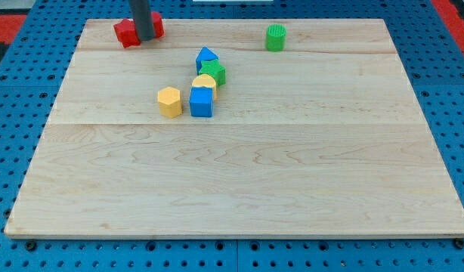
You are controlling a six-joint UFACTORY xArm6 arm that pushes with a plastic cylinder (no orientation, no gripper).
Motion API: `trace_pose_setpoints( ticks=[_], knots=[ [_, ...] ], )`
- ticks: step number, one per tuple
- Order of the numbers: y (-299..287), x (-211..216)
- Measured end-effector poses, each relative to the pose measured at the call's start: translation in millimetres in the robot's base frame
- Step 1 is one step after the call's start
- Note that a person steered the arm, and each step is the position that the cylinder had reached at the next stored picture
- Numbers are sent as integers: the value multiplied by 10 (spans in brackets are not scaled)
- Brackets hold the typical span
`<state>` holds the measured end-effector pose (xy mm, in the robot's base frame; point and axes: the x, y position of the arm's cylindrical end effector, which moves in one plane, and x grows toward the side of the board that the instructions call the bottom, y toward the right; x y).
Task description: Push the red circle into red star
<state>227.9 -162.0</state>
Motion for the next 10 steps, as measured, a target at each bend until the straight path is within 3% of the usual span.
trace_pose_setpoints(
  ticks=[1,4,5,6,8,10],
  knots=[
    [-74,-10],
    [485,93],
    [735,-169],
    [692,-363],
    [222,-320],
    [261,459]
  ],
)
